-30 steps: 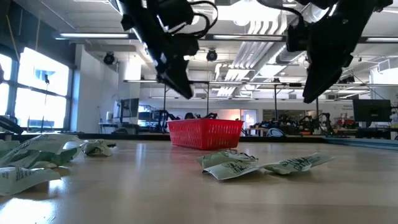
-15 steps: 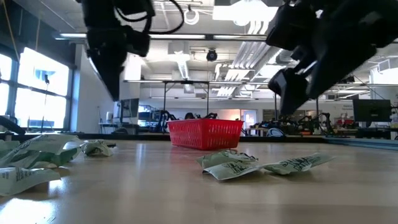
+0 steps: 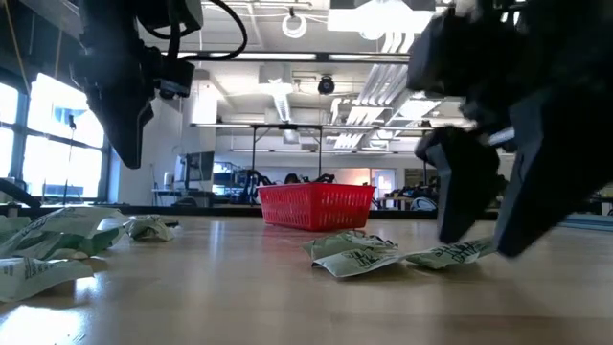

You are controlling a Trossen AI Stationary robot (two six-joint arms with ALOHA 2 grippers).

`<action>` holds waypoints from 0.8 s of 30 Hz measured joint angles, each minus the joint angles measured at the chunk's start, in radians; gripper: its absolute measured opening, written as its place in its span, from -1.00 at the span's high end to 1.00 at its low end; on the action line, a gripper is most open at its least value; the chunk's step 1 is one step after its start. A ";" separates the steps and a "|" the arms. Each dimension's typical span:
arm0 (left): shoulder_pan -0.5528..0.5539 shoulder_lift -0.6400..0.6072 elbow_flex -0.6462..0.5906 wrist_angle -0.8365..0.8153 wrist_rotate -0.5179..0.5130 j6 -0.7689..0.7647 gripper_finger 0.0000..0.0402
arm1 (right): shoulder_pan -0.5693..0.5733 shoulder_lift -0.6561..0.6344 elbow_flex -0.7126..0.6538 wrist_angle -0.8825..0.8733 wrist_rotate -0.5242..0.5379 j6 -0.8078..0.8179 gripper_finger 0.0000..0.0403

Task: Pick and place Stevia / Truvia into bins
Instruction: Put the stevia packet into the red basket

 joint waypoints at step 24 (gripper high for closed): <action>0.038 0.000 -0.078 0.038 -0.016 0.117 0.22 | -0.336 -0.075 0.296 -0.495 0.247 0.029 0.93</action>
